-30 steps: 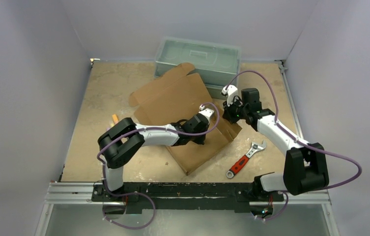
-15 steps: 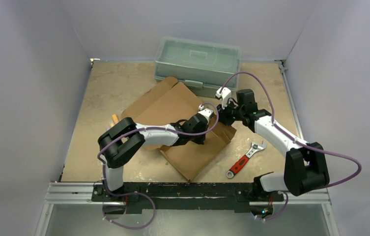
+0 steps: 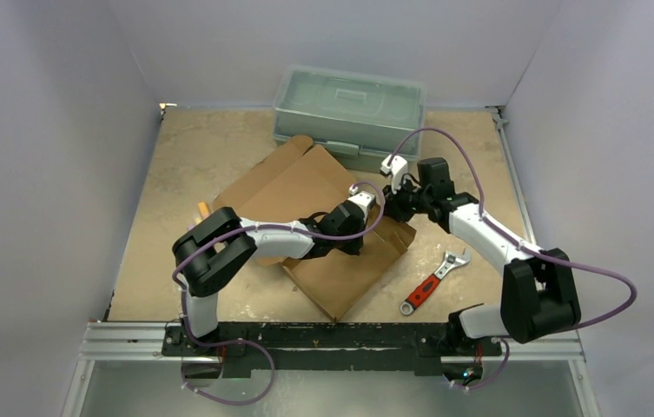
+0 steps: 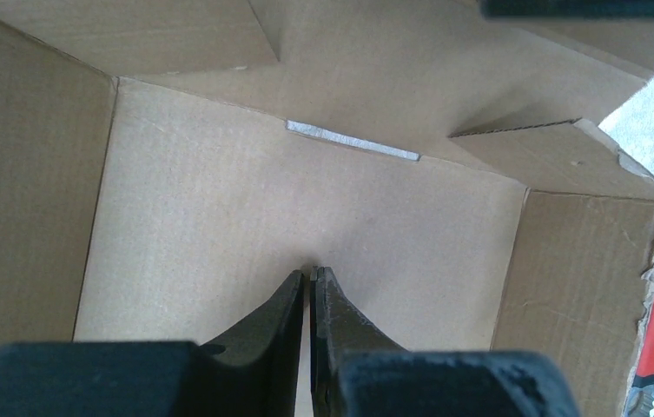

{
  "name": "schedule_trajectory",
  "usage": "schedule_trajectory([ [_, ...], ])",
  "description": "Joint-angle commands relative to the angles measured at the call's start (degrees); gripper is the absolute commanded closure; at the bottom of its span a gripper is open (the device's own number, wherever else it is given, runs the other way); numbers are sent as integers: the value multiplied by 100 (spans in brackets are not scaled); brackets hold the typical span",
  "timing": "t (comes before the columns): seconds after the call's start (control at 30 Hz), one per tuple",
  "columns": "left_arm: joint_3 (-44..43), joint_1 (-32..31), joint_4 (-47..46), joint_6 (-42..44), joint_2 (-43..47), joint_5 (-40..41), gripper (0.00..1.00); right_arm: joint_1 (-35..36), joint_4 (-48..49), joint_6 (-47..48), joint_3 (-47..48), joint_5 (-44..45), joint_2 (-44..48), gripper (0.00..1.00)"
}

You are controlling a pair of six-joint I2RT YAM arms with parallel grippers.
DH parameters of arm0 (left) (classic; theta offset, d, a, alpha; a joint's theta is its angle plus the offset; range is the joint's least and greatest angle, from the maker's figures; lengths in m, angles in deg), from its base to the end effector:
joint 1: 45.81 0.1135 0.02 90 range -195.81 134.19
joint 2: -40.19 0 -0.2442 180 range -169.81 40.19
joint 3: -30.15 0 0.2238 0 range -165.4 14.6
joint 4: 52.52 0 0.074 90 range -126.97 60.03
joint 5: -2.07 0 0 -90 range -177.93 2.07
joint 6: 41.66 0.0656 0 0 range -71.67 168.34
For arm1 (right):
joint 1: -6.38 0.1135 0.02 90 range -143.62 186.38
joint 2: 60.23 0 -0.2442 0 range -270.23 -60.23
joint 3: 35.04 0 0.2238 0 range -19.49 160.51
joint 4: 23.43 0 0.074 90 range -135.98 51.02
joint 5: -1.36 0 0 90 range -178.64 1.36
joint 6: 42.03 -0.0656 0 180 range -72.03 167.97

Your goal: Fold the paper box

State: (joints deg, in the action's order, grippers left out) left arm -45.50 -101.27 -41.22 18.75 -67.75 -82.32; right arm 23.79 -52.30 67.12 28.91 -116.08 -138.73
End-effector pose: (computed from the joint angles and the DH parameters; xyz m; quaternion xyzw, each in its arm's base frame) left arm 0.2237 -0.3137 0.1302 0.1867 0.8990 -0.2329 0.3204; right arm 0.2619 0.1138 0.2057 -0.3689 0.8179 0.2120 0.3874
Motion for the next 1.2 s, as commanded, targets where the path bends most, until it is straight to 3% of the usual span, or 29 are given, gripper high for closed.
schedule_trajectory([
  [0.0, 136, 70, -32, -89, 83, -63, 93, 26, -66, -57, 132, 531, -200, 91],
  [0.13, 177, 79, -64, -108, 131, -86, 93, 26, -47, -89, 118, 252, -65, 97],
  [0.37, 295, 114, -172, -166, 141, -134, 93, 76, -175, 32, 82, -756, 64, 94],
  [0.8, 471, 147, -351, -232, 238, -211, 94, 214, -639, 322, 238, -1211, -306, 72],
  [1.17, 599, 208, -463, -264, 588, -302, 93, 228, -761, 459, 295, -990, -475, 64],
])
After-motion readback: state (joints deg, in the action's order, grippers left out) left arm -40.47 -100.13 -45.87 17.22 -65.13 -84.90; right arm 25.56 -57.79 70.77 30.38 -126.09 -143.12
